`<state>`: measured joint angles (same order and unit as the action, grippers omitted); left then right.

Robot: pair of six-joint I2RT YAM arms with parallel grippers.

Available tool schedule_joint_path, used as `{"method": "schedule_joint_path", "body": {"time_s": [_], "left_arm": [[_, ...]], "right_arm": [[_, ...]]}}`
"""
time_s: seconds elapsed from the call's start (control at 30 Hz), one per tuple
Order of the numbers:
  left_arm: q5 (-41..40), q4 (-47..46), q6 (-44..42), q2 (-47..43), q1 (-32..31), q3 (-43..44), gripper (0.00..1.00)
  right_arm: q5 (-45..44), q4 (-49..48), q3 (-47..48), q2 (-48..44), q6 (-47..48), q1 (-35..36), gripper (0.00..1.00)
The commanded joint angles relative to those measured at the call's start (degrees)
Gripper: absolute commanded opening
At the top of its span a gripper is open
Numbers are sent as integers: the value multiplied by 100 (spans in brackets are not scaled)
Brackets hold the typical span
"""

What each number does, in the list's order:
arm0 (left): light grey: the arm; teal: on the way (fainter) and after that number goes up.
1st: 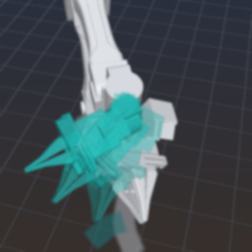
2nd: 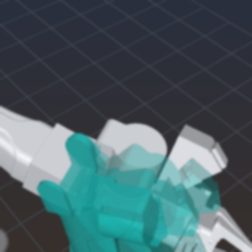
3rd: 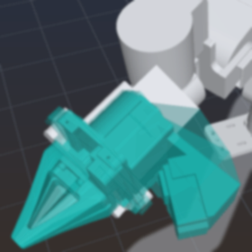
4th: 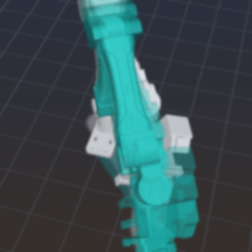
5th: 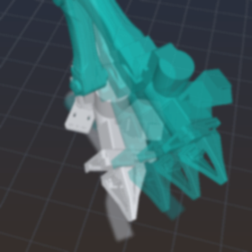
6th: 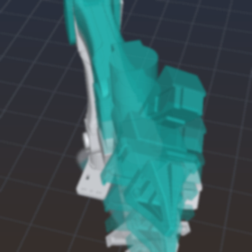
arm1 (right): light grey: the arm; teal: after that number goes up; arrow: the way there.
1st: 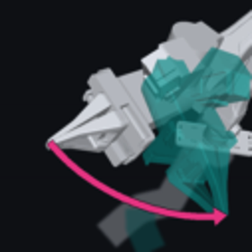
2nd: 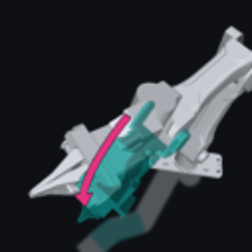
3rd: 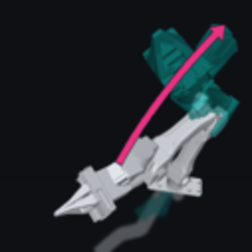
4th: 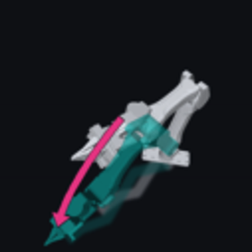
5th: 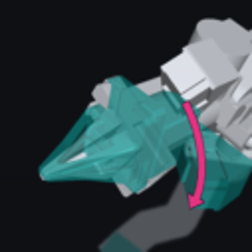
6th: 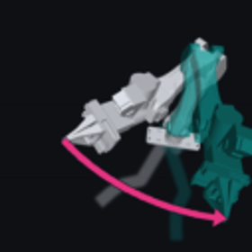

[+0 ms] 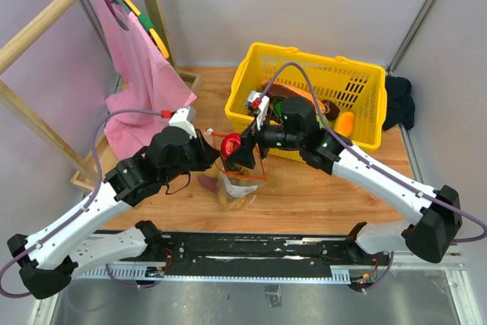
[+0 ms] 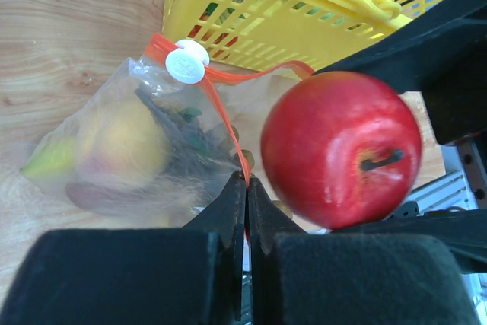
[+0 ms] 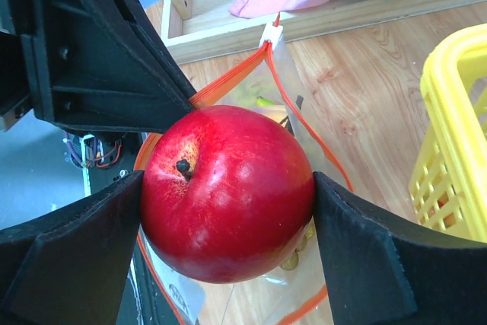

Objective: Place the food in the zip-top bag and seal the zipper
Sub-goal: Place the fake fruit in the zipper food storage bag.

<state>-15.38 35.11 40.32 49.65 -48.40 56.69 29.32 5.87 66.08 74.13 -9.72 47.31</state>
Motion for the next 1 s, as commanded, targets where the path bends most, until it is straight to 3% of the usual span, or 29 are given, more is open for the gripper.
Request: {"method": "schedule_joint_path", "body": {"time_s": [0.0, 0.2, 0.57, 0.83, 0.97], "left_arm": [[110, -329, -15, -116, -10, 91, 1], [201, -364, -15, -120, -10, 71, 0], [246, -426, 34, -191, -7, -47, 0], [177, -450, 86, -235, -9, -140, 0], [141, -440, 103, -245, -10, -157, 0]], "right_arm": [[-85, -650, -142, 129, -25, 130, 40], [-126, -885, -273, 363, -31, 146, 51], [-119, -855, -206, 568, 0, 182, 99], [62, -543, 24, 384, 55, 196, 98], [-256, -67, 156, 82, 203, 191, 98]]}}
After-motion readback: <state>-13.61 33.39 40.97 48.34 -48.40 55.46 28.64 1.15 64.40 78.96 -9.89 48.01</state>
